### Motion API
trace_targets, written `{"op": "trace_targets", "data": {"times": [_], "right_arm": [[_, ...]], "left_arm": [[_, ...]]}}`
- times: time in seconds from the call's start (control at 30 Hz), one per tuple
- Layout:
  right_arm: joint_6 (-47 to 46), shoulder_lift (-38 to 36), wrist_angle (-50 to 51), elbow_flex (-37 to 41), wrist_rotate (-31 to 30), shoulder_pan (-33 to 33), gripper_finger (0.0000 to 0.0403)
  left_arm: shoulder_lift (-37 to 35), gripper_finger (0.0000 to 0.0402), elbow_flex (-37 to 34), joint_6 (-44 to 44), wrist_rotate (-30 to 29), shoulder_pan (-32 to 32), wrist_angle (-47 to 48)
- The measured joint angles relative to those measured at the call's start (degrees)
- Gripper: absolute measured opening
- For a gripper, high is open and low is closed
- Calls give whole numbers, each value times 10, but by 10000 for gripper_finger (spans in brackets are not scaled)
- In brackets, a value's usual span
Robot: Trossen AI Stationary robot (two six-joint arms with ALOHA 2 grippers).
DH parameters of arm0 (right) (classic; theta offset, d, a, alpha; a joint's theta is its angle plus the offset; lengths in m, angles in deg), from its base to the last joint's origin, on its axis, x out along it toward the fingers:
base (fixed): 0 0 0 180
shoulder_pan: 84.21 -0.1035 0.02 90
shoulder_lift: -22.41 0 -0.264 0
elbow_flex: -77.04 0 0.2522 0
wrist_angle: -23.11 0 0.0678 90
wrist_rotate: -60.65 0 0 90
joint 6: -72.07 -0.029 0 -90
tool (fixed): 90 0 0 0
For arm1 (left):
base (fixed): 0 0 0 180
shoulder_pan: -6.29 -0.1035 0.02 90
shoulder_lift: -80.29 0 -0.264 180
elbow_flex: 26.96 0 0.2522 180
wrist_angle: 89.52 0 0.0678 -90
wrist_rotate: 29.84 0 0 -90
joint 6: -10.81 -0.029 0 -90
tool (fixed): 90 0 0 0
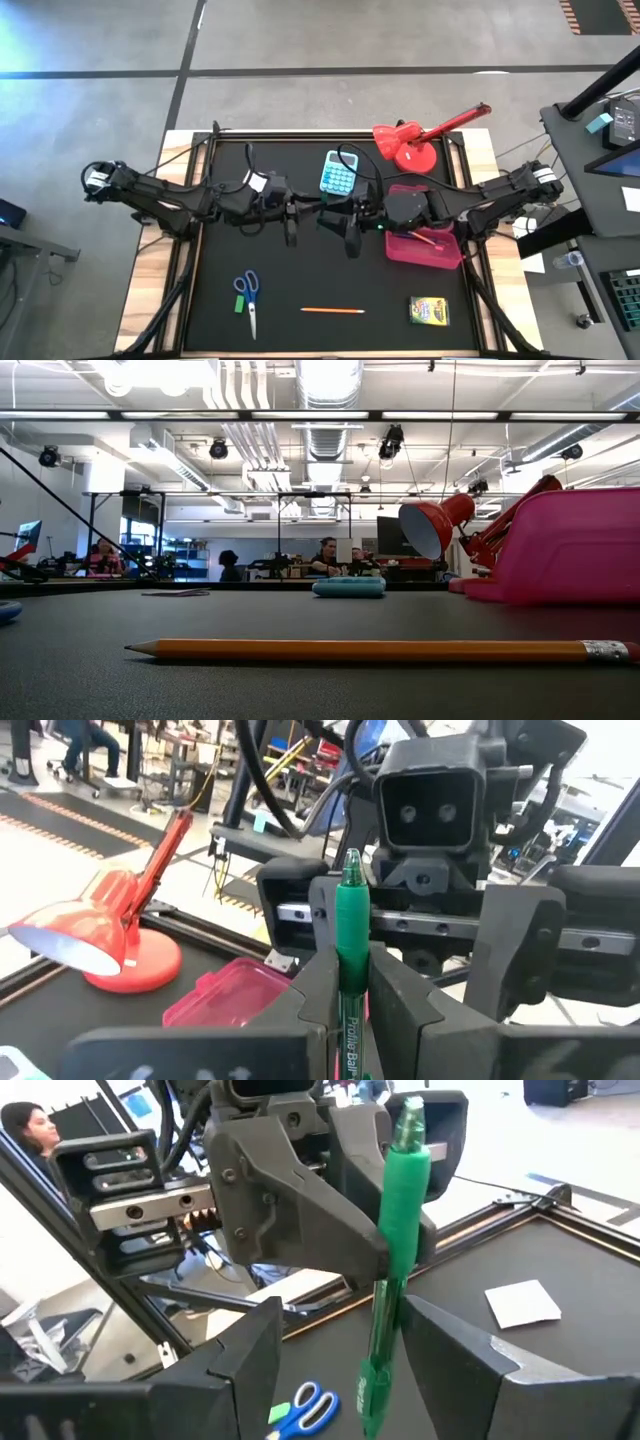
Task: Pack school essentials
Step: Put the green pen into the red supply box
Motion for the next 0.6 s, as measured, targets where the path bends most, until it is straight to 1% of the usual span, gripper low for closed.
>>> {"op": "trace_targets", "data": {"times": [0.1,0.17,0.23,0.47,0.53,0.6], "right_arm": [[0,0,-2,0,0,0,185],[0,0,-2,0,0,0,170],[0,0,-3,0,0,0,147],[0,0,-4,0,-4,1,46],[0,0,-7,0,-4,1,27],[0,0,-11,0,-4,1,18]], "left_arm": [[0,21,0,-6,0,0,-11],[0,21,0,-7,0,0,-15],[0,21,0,-7,2,0,-16],[0,21,0,-20,8,0,-25],[0,21,0,-23,8,0,-30],[0,21,0,-32,8,0,-32]]}}
